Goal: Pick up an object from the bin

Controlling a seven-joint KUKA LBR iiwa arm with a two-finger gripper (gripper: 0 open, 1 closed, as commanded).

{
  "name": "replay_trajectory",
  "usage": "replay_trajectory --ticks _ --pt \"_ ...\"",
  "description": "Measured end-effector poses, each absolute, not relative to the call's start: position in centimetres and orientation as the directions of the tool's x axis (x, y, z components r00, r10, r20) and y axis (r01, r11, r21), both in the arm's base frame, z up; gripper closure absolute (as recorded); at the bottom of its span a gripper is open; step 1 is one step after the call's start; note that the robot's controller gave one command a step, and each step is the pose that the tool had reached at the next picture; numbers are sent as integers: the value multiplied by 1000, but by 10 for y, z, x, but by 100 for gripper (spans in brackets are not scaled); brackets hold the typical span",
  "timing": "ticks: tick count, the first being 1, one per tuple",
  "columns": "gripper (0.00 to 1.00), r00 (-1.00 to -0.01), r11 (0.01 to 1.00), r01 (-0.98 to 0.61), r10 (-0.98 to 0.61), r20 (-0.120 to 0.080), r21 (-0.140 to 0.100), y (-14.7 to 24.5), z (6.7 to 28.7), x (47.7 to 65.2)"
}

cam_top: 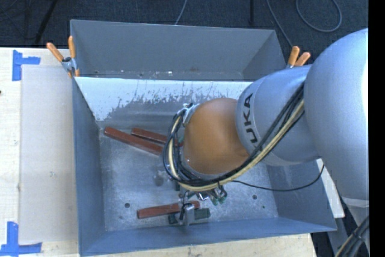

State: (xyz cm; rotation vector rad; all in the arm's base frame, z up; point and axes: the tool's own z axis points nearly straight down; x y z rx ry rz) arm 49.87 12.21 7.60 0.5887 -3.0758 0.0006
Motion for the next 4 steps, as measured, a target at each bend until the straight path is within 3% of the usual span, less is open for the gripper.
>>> replay_trajectory --ticks 1,2,3,4 --pt "100 -930 930 -366 -366 2 1 123 79 502" --pt "0 -931 931 -365 -365 2 1 123 79 502" --pt "0 -940 940 -340 -340 -19 -3 149 73 479" --pt "100 -942 942 -336 -336 -1 0 148 72 475"
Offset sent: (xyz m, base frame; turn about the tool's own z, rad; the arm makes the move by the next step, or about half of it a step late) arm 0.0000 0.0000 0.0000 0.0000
